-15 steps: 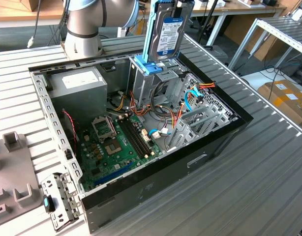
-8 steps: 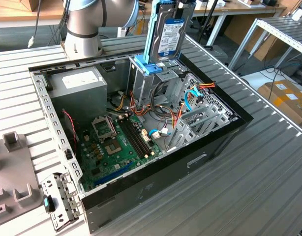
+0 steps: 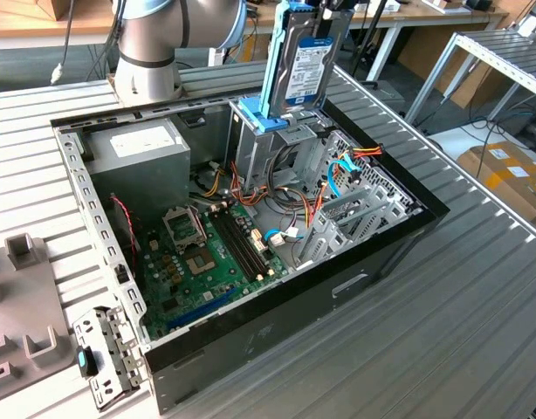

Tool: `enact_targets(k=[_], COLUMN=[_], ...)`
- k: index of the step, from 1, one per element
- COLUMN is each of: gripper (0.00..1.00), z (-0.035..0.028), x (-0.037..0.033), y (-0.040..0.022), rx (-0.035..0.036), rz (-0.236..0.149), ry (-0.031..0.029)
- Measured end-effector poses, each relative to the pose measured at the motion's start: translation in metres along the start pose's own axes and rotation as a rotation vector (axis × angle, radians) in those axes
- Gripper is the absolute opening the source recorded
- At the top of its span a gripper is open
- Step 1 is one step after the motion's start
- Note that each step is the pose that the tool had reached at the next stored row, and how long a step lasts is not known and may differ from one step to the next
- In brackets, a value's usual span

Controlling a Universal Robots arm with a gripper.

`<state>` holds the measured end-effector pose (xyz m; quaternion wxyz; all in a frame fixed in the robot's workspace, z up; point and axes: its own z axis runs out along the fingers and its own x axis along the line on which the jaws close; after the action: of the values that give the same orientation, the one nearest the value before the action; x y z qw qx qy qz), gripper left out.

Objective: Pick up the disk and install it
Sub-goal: 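Pick up the disk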

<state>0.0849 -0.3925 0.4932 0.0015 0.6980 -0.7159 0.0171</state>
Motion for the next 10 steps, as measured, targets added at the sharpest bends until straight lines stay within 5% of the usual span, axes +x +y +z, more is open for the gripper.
enact_targets(k=[6, 10], gripper=[0.35, 0.35], z=[0.0005, 0.0007], x=[0.0206, 0.0275], y=[-0.0005, -0.0007], rx=[0.0, 0.0], rz=[0.0, 0.0], ry=[0.0001, 0.0001])
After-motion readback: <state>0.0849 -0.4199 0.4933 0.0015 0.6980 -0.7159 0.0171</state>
